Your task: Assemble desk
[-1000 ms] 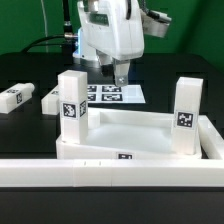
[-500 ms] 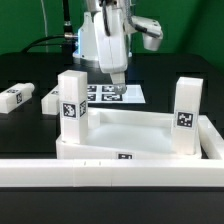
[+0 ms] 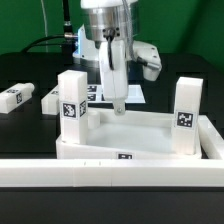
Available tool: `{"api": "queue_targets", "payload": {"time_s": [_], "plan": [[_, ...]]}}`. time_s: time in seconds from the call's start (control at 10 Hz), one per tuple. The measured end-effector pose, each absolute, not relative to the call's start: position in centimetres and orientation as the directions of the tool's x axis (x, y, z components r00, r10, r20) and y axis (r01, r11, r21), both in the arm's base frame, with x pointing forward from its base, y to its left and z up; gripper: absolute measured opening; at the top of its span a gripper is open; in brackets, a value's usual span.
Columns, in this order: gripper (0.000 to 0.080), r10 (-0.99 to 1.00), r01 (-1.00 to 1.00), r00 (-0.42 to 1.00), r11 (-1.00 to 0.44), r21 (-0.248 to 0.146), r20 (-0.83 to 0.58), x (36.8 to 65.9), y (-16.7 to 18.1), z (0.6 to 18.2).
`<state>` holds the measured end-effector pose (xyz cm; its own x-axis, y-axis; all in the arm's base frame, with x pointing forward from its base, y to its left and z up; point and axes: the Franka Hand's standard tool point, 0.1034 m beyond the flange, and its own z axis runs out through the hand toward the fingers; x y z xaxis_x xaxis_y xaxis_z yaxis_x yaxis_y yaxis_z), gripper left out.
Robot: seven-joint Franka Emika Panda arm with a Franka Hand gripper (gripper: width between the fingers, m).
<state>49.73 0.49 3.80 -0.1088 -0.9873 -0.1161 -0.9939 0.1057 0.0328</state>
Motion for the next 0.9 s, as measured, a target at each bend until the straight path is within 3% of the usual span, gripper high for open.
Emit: {"api": "queue_targets", "payload": {"time_s": [0.3, 0.7, 0.8, 0.9], "plan": [[0.0649, -0.99, -0.994, -0.101, 0.095, 0.059, -0.102, 49.4, 0.7, 2.0], [0.0649, -0.991, -0.993, -0.098, 0.091, 0.072, -0.094, 49.4, 0.6, 0.9], [0.055, -0.991, -0.993, -0.098, 0.091, 0.072, -0.095, 49.5, 0.6, 0.9], [0.055, -0.991, -0.993, -0.098, 0.091, 0.072, -0.094, 49.4, 0.6, 0.9]]}}
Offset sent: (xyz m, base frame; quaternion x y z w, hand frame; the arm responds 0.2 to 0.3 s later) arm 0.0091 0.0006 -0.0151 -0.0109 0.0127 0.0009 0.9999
